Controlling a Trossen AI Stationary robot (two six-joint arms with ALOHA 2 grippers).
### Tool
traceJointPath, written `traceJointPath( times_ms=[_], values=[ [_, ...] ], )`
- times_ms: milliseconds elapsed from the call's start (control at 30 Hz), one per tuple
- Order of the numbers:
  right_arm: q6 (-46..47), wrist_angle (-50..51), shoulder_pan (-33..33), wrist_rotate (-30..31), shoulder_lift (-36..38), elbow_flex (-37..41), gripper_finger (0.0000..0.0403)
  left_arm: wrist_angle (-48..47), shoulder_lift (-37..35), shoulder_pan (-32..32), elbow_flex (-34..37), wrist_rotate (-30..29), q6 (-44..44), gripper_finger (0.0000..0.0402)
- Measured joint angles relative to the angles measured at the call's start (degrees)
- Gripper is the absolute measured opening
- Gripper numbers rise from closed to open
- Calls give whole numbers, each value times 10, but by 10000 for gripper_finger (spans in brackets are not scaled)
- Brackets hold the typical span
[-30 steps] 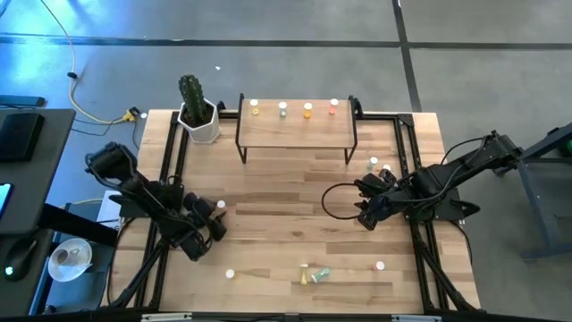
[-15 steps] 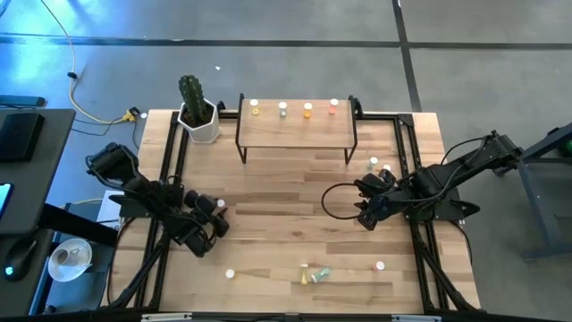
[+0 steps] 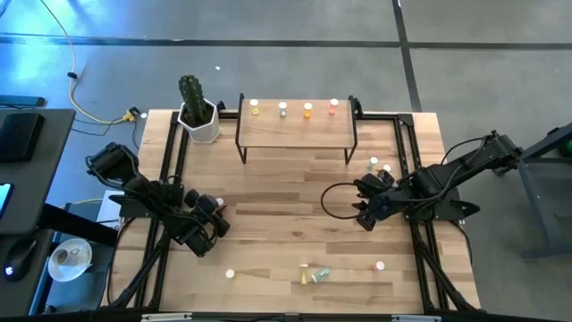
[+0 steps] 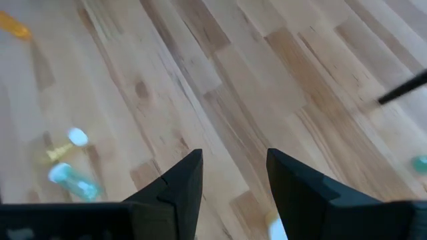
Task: Pick and place medicine bottles onto shelf by color
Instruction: Put the left pink pill bottle on the shelf aligned with the other pink pill bottle
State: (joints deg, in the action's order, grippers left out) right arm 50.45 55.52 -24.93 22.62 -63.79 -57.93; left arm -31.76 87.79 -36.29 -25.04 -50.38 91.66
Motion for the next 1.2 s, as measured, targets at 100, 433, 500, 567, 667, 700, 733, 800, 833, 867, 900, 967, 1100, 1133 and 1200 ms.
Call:
traceJointPath(
  times_ms=[100, 433, 500, 567, 667, 700, 733, 800, 833, 867, 900, 967, 1100, 1133, 1200],
  values=[
    [-22, -39, 0, 14, 0, 0, 158, 3, 0, 0, -5, 0, -19, 94],
    [-171, -161, 10, 11, 0, 0, 158, 3, -5, 3, -79, 3, -152, 96],
    [-207, -186, 10, 14, -1, 0, 158, 4, -5, 9, -100, 12, -195, 96],
    [-247, -219, 10, 15, -5, 0, 158, 4, -5, 21, -125, 19, -244, 97],
    [-303, -269, 10, 14, -16, 0, 158, 5, -5, 45, -164, 38, -326, 97],
    [-322, -281, 10, 13, -21, 0, 158, 7, -6, 54, -176, 48, -355, 97],
    [-340, -293, 10, 13, -28, 0, 158, 14, -6, 65, -188, 60, -386, 97],
    [-376, -313, 13, 13, -42, 0, 158, 36, -6, 87, -207, 84, -449, 97],
    [-390, -323, 15, 12, -49, 0, 158, 50, -6, 97, -215, 94, -481, 97],
    [-402, -333, 18, 11, -55, 0, 158, 67, -6, 107, -222, 106, -511, 97],
    [-410, -343, 22, 9, -62, 0, 158, 83, -6, 117, -227, 118, -543, 97],
    [-427, -359, 31, -5, -75, 0, 158, 117, -6, 138, -238, 148, -598, 97],
    [-450, -399, 51, -49, -99, 0, 158, 179, -6, 173, -251, 197, -680, 97],
    [-450, -411, 56, -56, -105, 0, 158, 195, -6, 180, -252, 207, -698, 97],
    [-453, -428, 66, -76, -117, 0, 160, 228, -6, 193, -253, 226, -729, 97]
  ],
)
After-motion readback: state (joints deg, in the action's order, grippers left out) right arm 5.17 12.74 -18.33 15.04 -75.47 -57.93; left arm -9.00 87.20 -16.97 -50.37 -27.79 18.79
